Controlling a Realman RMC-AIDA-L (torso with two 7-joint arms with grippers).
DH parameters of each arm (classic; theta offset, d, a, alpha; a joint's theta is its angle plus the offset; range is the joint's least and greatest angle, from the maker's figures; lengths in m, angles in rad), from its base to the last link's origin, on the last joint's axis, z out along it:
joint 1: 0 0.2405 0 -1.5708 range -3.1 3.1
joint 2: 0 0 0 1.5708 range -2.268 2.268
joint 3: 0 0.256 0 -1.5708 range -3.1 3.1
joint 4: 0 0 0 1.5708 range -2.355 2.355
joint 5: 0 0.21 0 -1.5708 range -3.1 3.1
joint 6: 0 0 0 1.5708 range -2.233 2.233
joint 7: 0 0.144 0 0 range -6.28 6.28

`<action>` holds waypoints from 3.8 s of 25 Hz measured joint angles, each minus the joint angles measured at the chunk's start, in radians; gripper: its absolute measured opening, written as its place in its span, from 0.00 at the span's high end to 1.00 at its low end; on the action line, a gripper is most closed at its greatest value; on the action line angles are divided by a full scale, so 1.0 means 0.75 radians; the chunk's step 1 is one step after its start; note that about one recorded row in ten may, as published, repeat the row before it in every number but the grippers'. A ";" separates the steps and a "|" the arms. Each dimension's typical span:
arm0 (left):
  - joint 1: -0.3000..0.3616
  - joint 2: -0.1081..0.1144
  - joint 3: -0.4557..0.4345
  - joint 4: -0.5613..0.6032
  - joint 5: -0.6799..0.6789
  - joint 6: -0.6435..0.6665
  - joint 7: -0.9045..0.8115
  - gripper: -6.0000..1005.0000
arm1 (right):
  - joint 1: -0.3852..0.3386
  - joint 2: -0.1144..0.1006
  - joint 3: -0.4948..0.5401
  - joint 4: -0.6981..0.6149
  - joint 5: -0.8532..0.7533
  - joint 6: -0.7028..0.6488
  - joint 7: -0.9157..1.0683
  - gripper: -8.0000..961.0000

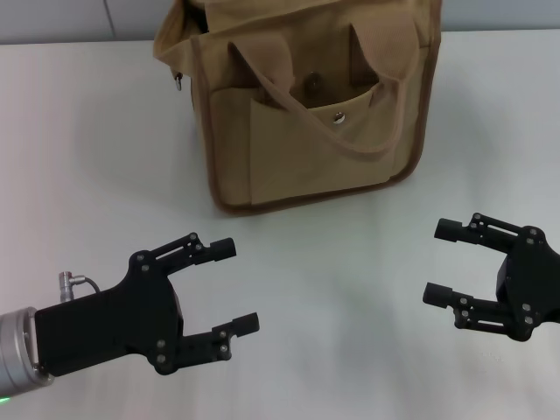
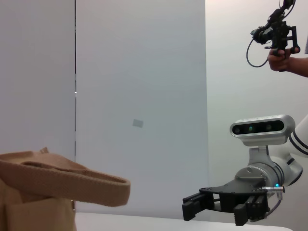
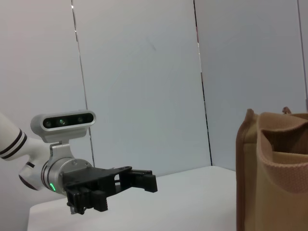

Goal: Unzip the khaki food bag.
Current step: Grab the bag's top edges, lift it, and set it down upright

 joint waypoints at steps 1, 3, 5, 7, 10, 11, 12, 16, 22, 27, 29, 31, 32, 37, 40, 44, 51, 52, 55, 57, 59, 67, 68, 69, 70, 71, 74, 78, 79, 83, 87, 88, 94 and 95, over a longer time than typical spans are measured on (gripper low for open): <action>0.000 0.000 0.000 0.000 0.000 0.000 0.000 0.21 | 0.000 0.000 0.000 0.000 0.000 0.000 0.000 0.19; 0.003 -0.002 -0.010 0.000 -0.001 0.000 0.009 0.21 | 0.001 0.000 -0.001 0.001 0.000 0.000 0.000 0.19; 0.007 -0.002 -0.020 -0.005 -0.001 0.001 0.029 0.22 | 0.002 0.000 -0.002 0.001 0.000 0.000 0.000 0.19; 0.008 -0.002 -0.023 -0.006 -0.001 0.001 0.032 0.22 | 0.002 0.000 -0.001 0.001 0.000 0.000 -0.001 0.19; 0.011 -0.006 -0.125 -0.050 -0.041 -0.010 0.091 0.23 | 0.002 0.000 0.003 0.003 0.000 0.001 -0.005 0.20; 0.011 -0.006 -0.125 -0.050 -0.041 -0.010 0.091 0.23 | 0.002 0.000 0.003 0.003 0.000 0.001 -0.005 0.20; 0.014 -0.006 -0.182 -0.083 -0.066 -0.021 0.128 0.24 | 0.001 0.000 0.004 0.006 0.000 0.003 -0.009 0.20; 0.008 -0.008 -0.343 -0.190 -0.158 -0.113 0.234 0.25 | -0.001 0.000 0.001 0.017 0.000 0.022 -0.017 0.20; -0.095 -0.013 -0.374 -0.271 -0.198 -0.281 0.242 0.27 | 0.005 0.001 0.001 0.019 0.000 0.034 -0.017 0.20; -0.257 -0.016 -0.397 -0.386 -0.244 -0.475 0.313 0.28 | 0.001 0.002 0.004 0.019 0.000 0.036 -0.017 0.20; -0.278 -0.016 -0.402 -0.400 -0.247 -0.494 0.325 0.28 | -0.003 0.002 0.004 0.019 0.000 0.036 -0.017 0.21; -0.339 -0.016 -0.421 -0.436 -0.260 -0.567 0.334 0.29 | -0.004 0.002 0.004 0.019 0.000 0.038 -0.017 0.21; -0.339 -0.016 -0.421 -0.436 -0.260 -0.567 0.334 0.29 | -0.003 0.002 0.004 0.019 0.000 0.041 -0.017 0.21; -0.409 -0.016 -0.517 -0.500 -0.287 -0.689 0.346 0.31 | 0.003 0.002 0.003 0.021 0.000 0.048 -0.017 0.21; -0.420 -0.016 -0.528 -0.512 -0.289 -0.730 0.379 0.32 | 0.009 0.003 0.003 0.021 0.000 0.050 -0.017 0.21; -0.425 -0.016 -0.592 -0.558 -0.292 -0.738 0.441 0.38 | 0.017 0.004 0.003 0.021 0.000 0.051 -0.017 0.21; -0.433 -0.016 -0.634 -0.604 -0.292 -0.731 0.455 0.51 | 0.005 0.004 0.008 0.038 0.033 0.051 -0.017 0.22; -0.430 -0.016 -0.636 -0.605 -0.291 -0.713 0.455 0.53 | 0.002 0.004 0.011 0.043 0.041 0.051 -0.017 0.22; -0.406 -0.016 -0.640 -0.600 -0.289 -0.636 0.447 0.68 | -0.010 0.004 0.045 0.050 0.074 0.051 -0.017 0.22; -0.394 -0.014 -0.645 -0.593 -0.289 -0.604 0.437 0.77 | -0.020 0.005 0.073 0.052 0.107 0.050 -0.017 0.22; -0.388 -0.010 -0.652 -0.586 -0.291 -0.599 0.427 0.84 | -0.032 0.004 0.087 0.052 0.149 0.042 -0.017 0.22; -0.349 -0.007 -0.641 -0.514 -0.282 -0.412 0.378 0.94 | -0.100 0.000 0.091 0.052 0.380 -0.022 -0.007 0.23; -0.336 -0.006 -0.631 -0.486 -0.281 -0.358 0.350 0.94 | -0.111 0.000 0.092 0.052 0.420 -0.036 -0.002 0.23; -0.324 -0.006 -0.622 -0.453 -0.280 -0.306 0.316 0.94 | -0.120 -0.001 0.094 0.052 0.471 -0.051 0.009 0.23; -0.314 -0.006 -0.612 -0.422 -0.280 -0.262 0.277 0.94 | -0.129 0.000 0.100 0.052 0.527 -0.061 0.025 0.23; -0.306 -0.005 -0.604 -0.396 -0.280 -0.234 0.246 0.94 | -0.138 0.000 0.108 0.052 0.578 -0.066 0.043 0.23; -0.286 -0.004 -0.528 -0.261 -0.280 -0.159 0.104 0.94 | -0.150 0.003 0.181 0.068 0.754 -0.068 0.134 0.23; -0.270 -0.004 -0.455 -0.119 -0.279 -0.084 -0.025 0.93 | -0.141 0.000 0.232 0.090 0.893 -0.076 0.260 0.23; -0.268 -0.004 -0.445 -0.101 -0.279 -0.071 -0.038 0.93 | -0.132 -0.001 0.233 0.087 0.912 -0.075 0.289 0.23; -0.265 -0.003 -0.360 -0.047 -0.279 -0.011 -0.042 0.93 | -0.061 0.000 0.199 0.056 0.908 -0.062 0.356 0.24; -0.265 -0.004 -0.296 -0.011 -0.279 0.001 -0.048 0.93 | 0.030 0.004 0.058 -0.022 0.888 -0.054 0.373 0.24; -0.265 -0.005 -0.291 -0.009 -0.279 0.004 -0.048 0.93 | 0.056 0.004 0.017 -0.040 0.885 -0.038 0.387 0.24; -0.263 -0.010 -0.289 -0.018 -0.281 0.014 -0.038 0.93 | 0.142 0.009 -0.389 -0.179 0.869 0.098 0.414 0.24; -0.263 -0.010 -0.288 -0.018 -0.281 0.014 -0.038 0.93 | 0.144 0.011 -0.457 -0.204 0.869 0.130 0.414 0.24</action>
